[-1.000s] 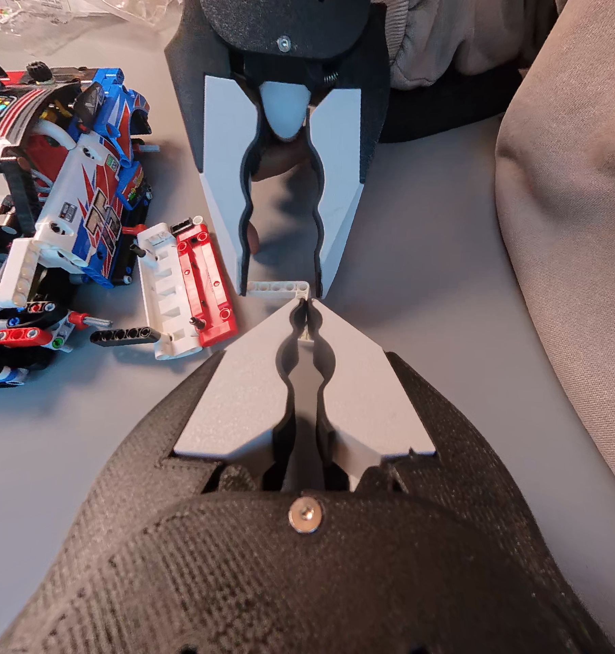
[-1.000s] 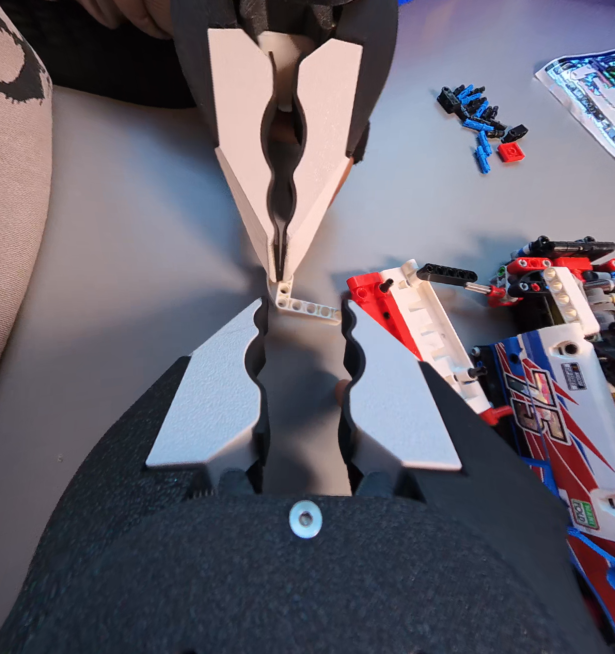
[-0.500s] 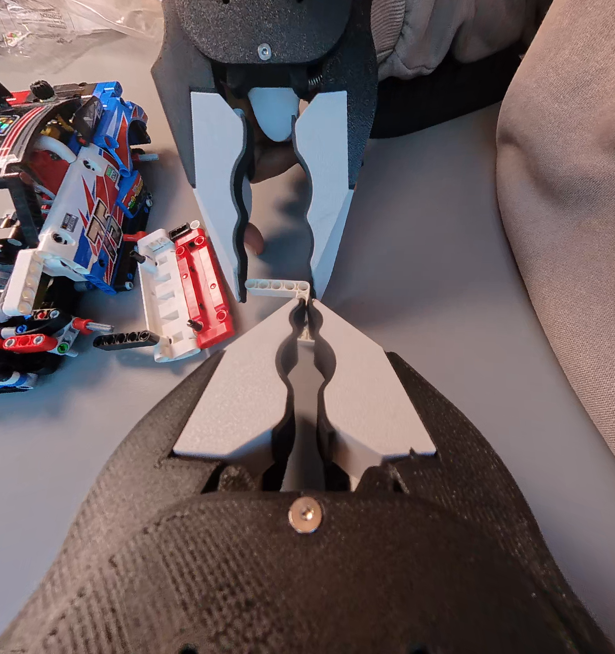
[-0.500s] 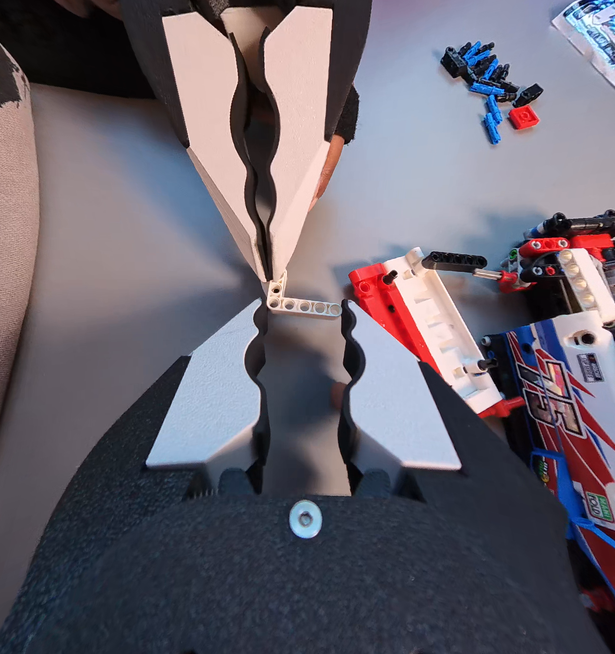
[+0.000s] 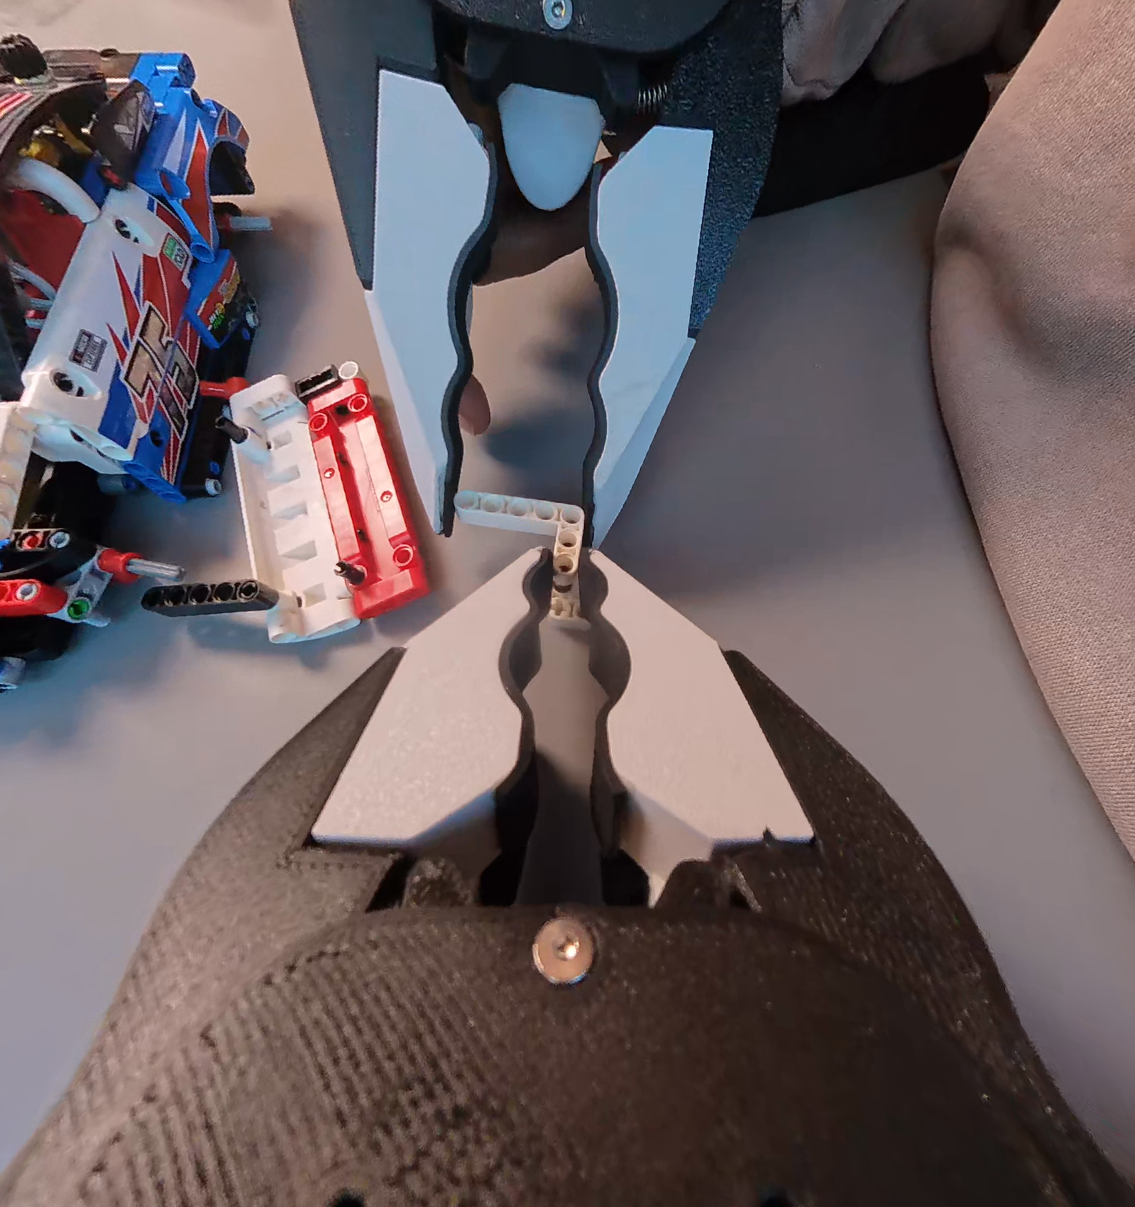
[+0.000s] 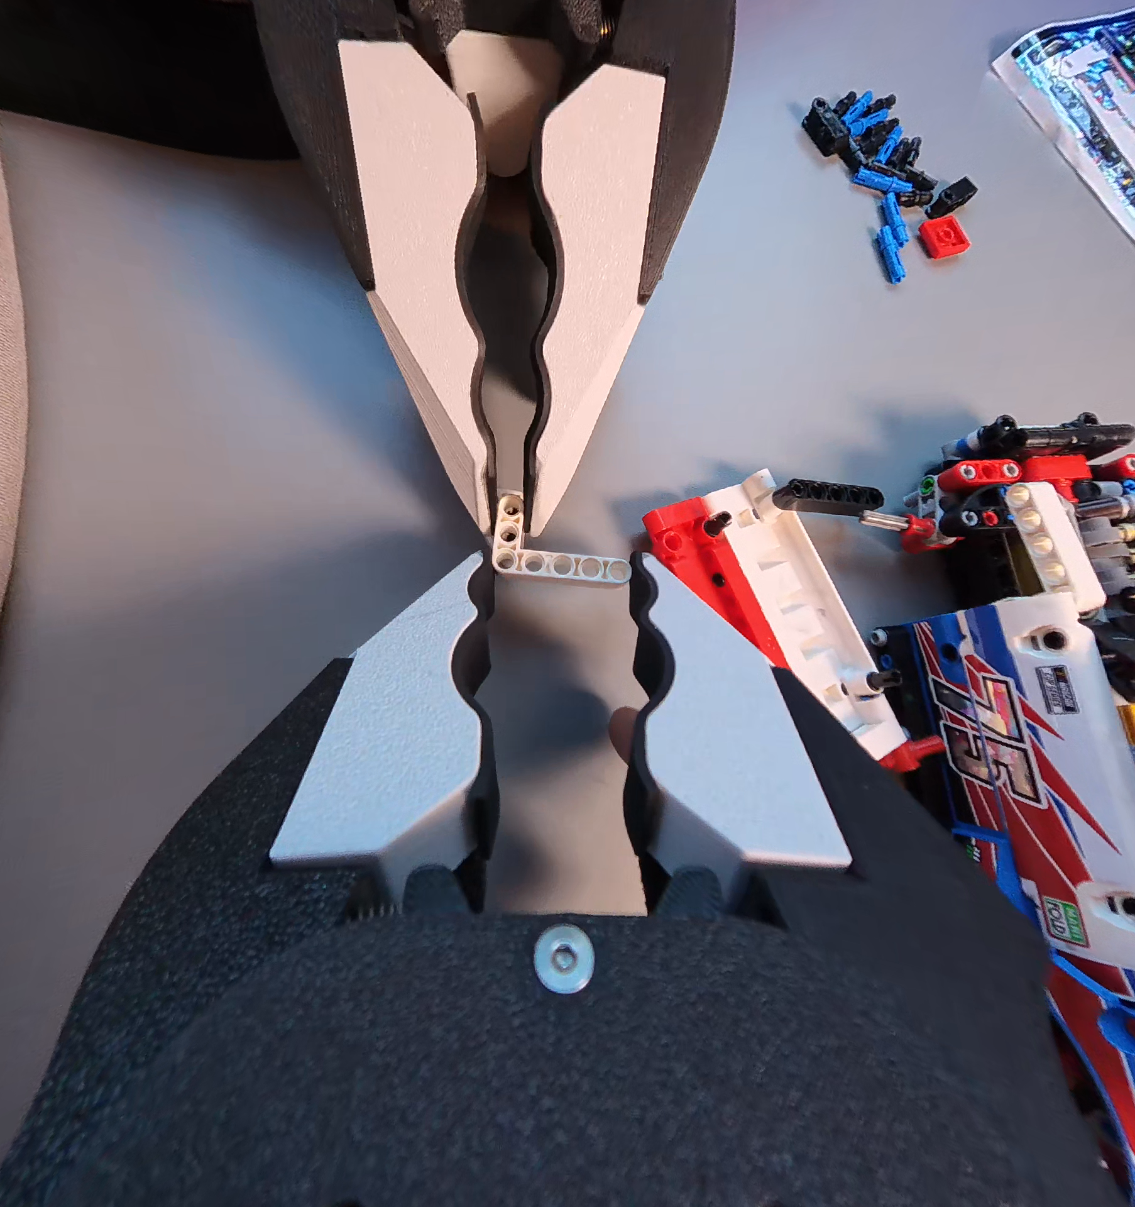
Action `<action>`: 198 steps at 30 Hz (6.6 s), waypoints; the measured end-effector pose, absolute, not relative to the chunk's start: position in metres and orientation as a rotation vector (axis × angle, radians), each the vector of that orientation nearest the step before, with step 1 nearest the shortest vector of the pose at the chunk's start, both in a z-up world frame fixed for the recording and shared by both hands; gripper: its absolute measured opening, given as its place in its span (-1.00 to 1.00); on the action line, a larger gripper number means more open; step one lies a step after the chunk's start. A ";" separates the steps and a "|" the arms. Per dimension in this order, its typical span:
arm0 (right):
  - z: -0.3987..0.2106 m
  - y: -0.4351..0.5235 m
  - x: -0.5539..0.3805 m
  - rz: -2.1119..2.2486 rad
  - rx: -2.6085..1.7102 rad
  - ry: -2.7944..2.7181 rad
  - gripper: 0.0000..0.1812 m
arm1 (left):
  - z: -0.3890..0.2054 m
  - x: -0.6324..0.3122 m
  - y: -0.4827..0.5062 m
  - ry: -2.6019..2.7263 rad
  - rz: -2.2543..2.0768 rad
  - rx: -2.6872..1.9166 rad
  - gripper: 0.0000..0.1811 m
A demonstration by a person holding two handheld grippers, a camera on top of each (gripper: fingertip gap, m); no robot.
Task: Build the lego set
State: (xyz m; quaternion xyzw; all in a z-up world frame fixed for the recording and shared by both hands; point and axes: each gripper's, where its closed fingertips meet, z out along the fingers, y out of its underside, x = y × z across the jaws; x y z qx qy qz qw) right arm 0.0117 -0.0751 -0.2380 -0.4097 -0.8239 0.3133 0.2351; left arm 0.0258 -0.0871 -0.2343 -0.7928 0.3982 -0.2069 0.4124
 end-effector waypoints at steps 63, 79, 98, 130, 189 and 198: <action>-0.237 -0.082 0.009 0.987 -1.221 -2.323 -0.57 | -0.233 0.024 -0.091 1.047 -0.420 -2.017 -0.94; -0.239 -0.082 0.007 0.971 -1.095 -2.376 -0.59 | -0.234 0.020 -0.095 1.010 -0.388 -2.024 -0.94; -0.239 -0.084 0.007 0.895 -1.112 -2.403 -0.59 | -0.233 0.021 -0.096 0.939 -0.445 -2.124 -0.93; -0.234 -0.065 0.035 0.849 -1.187 -2.258 -0.58 | -0.247 0.021 -0.104 0.977 -0.348 -2.183 -0.83; -0.246 -0.037 0.045 0.722 -1.163 -2.381 -0.45 | -0.240 -0.033 -0.075 0.728 -0.107 -2.096 -0.84; -0.247 -0.037 0.038 0.671 -1.329 -2.276 -0.45 | -0.237 -0.038 -0.070 0.609 -0.124 -2.122 -0.84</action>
